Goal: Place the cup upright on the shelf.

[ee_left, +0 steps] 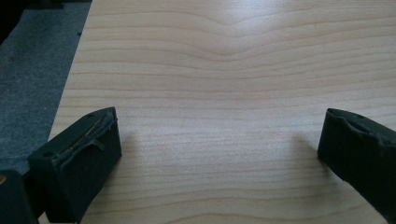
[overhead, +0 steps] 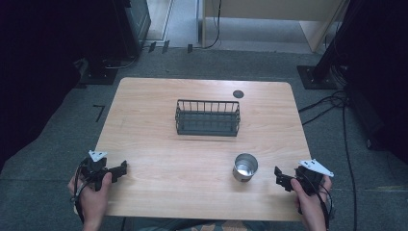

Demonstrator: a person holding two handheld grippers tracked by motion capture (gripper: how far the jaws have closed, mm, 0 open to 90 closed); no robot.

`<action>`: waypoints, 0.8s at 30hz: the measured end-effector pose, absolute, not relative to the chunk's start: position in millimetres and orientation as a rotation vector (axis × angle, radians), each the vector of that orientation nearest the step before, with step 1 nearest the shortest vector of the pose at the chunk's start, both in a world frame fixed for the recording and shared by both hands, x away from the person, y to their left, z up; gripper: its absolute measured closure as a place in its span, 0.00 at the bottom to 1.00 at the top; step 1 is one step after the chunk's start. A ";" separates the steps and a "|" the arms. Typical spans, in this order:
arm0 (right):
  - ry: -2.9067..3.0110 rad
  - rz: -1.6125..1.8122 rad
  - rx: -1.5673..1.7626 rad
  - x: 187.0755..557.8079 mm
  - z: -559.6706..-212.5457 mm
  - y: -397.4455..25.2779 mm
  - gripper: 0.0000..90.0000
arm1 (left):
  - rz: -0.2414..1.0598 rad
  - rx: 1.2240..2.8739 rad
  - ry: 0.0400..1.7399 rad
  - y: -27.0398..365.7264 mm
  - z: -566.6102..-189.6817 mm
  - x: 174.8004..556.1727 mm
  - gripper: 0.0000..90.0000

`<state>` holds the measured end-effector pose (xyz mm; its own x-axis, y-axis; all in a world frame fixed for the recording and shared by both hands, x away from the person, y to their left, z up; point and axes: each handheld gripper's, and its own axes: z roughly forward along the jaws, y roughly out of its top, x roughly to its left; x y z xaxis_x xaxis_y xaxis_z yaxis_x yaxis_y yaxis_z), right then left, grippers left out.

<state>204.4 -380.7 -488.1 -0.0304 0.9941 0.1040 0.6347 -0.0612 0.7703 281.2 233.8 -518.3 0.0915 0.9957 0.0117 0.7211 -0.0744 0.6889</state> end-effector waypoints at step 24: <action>1.826 1.077 1.518 220.0 -434.1 -316.5 0.00 | 0.683 1.853 1.680 233.8 -518.3 281.1 0.00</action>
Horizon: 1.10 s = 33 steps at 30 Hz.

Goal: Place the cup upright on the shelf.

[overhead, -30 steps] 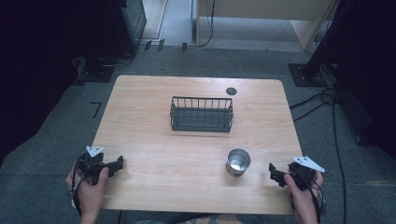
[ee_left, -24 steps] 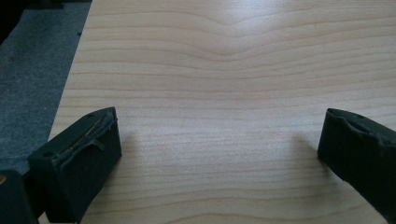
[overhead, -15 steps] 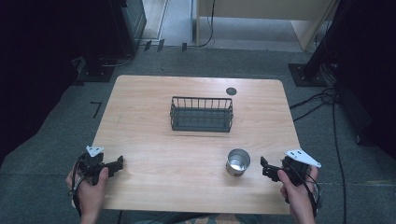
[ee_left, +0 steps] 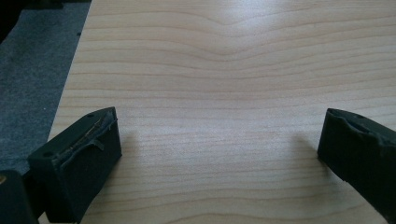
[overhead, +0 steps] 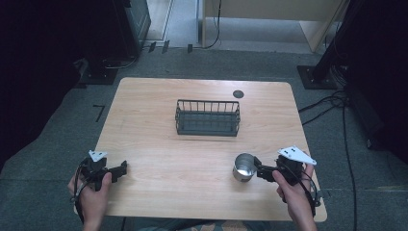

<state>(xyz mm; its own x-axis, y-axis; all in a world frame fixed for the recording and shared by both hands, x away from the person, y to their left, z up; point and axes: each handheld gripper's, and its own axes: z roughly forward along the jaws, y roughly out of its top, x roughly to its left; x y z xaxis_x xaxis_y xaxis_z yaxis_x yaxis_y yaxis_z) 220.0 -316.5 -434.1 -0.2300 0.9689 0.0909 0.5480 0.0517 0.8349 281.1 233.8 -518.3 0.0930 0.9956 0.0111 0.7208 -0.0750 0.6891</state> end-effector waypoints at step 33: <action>1.970 1.064 1.492 224.8 -469.8 -263.6 0.00 | 0.681 1.861 1.671 233.7 -518.3 281.1 0.00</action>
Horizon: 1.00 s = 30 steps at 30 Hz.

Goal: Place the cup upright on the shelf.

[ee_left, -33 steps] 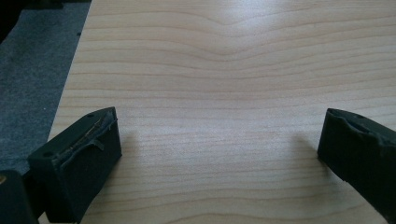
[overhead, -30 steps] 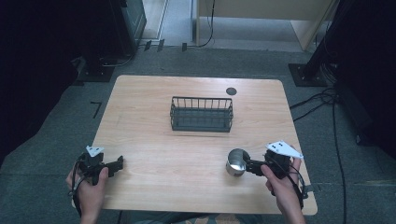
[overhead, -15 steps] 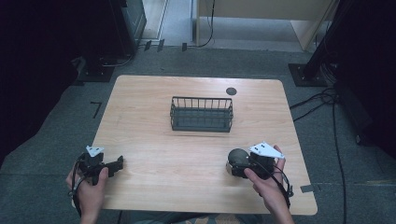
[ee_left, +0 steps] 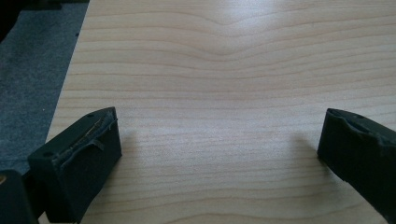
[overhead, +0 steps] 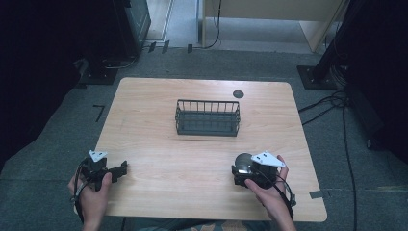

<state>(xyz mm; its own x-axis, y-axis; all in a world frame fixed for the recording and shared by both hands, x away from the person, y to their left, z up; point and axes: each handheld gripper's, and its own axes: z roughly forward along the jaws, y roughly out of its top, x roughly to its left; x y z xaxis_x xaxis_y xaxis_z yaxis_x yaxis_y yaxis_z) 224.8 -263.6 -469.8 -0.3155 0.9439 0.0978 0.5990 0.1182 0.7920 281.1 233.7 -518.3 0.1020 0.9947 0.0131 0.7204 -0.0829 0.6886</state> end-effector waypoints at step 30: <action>1.989 0.968 1.503 229.0 -484.9 -259.9 0.20 | 0.677 1.868 1.665 233.5 -518.1 281.1 0.00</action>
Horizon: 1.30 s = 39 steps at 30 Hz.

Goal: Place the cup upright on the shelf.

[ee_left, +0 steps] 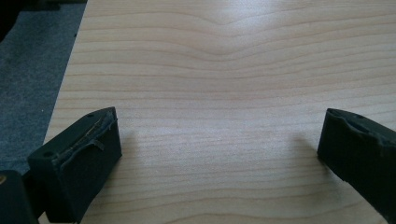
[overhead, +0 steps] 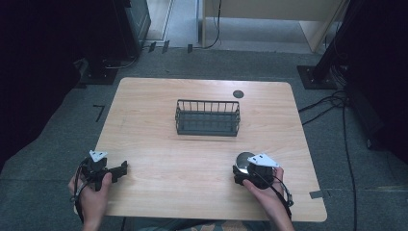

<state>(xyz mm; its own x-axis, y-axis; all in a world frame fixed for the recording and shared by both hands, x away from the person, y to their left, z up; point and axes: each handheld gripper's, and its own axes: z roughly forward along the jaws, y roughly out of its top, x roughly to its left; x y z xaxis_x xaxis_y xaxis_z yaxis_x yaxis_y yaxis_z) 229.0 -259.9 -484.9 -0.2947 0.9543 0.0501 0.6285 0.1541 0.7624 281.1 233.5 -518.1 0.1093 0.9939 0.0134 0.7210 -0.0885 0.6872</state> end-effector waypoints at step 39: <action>1.941 1.078 1.394 283.5 -421.2 -234.6 0.20 | 0.677 1.868 1.665 233.6 -518.1 281.1 0.00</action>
